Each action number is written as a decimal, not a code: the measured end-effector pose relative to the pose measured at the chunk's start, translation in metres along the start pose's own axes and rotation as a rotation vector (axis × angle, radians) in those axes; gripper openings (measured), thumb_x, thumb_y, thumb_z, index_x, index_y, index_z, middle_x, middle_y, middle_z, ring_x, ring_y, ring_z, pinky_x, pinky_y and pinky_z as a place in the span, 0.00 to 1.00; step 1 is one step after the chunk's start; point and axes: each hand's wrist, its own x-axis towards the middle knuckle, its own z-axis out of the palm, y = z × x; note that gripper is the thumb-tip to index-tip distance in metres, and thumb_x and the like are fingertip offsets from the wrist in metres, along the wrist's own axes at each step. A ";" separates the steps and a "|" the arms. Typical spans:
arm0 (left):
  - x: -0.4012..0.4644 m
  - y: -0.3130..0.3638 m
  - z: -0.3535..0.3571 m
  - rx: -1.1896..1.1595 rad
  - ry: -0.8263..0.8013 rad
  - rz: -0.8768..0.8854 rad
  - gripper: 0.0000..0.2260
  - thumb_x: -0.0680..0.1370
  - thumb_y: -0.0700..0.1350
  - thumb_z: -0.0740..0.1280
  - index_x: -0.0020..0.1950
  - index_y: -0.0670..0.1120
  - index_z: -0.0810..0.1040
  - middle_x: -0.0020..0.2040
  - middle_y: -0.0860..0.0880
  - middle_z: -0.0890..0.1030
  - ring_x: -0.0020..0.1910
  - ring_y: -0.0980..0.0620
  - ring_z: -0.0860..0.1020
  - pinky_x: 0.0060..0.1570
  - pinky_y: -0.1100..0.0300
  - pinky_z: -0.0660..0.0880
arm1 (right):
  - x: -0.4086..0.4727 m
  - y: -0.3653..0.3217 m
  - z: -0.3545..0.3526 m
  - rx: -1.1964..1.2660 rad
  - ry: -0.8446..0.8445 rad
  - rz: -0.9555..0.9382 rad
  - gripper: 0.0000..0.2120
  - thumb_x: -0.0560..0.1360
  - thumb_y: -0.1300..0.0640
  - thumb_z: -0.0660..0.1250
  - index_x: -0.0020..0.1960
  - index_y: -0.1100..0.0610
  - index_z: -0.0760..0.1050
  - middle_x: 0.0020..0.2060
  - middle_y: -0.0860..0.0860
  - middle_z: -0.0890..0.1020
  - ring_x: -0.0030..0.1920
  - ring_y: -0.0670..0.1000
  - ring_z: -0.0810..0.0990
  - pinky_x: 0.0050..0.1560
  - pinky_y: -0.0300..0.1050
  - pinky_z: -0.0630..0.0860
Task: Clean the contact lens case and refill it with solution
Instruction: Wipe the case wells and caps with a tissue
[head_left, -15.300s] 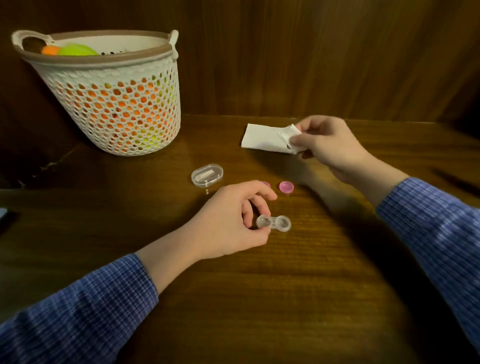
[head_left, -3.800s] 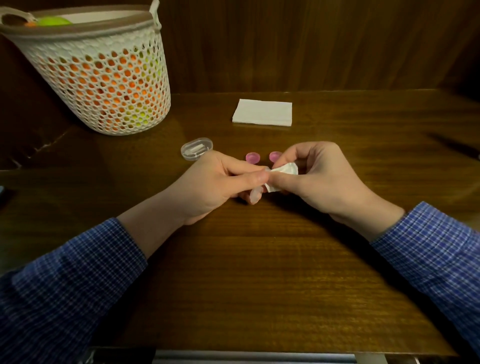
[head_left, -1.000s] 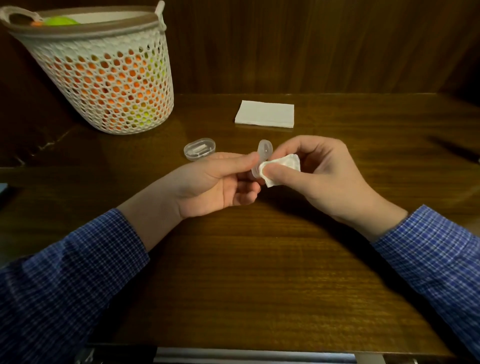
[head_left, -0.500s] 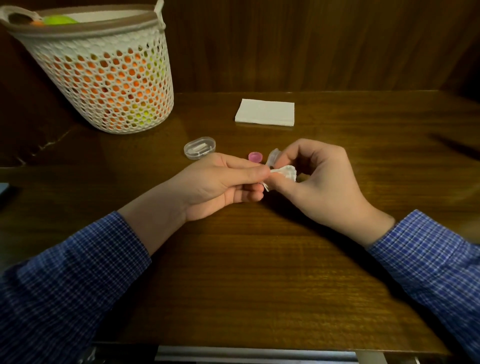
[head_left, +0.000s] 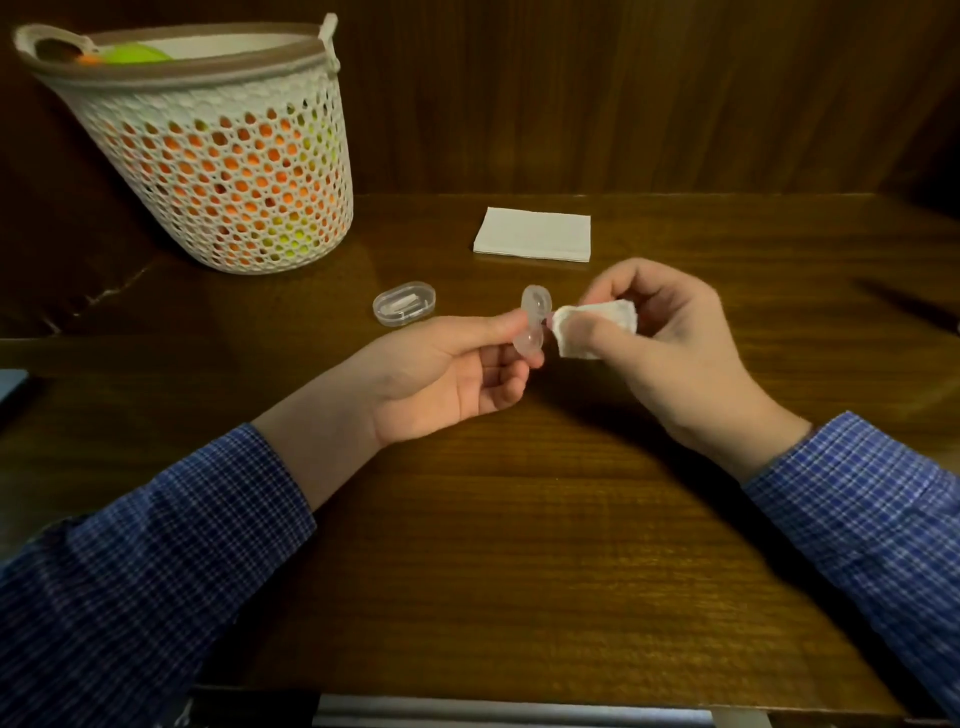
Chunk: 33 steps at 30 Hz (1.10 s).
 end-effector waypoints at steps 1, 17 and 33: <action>0.000 0.000 0.000 -0.006 -0.017 -0.004 0.07 0.78 0.46 0.71 0.50 0.45 0.86 0.44 0.48 0.83 0.40 0.56 0.80 0.40 0.63 0.80 | 0.001 0.000 -0.001 0.057 0.007 0.025 0.05 0.75 0.68 0.73 0.46 0.60 0.79 0.40 0.57 0.82 0.39 0.55 0.78 0.38 0.46 0.77; 0.001 -0.002 0.004 0.123 -0.025 -0.010 0.14 0.78 0.49 0.71 0.59 0.42 0.78 0.41 0.48 0.78 0.39 0.55 0.77 0.40 0.61 0.76 | 0.003 0.006 -0.004 -0.184 -0.004 0.010 0.07 0.75 0.59 0.77 0.50 0.59 0.82 0.43 0.52 0.86 0.42 0.51 0.84 0.41 0.40 0.81; -0.001 -0.009 0.011 0.222 0.032 0.057 0.09 0.82 0.44 0.67 0.57 0.42 0.84 0.40 0.50 0.78 0.37 0.56 0.75 0.38 0.62 0.75 | 0.001 0.004 0.005 -0.428 0.076 0.013 0.04 0.74 0.55 0.76 0.44 0.51 0.82 0.38 0.42 0.84 0.41 0.42 0.82 0.37 0.30 0.75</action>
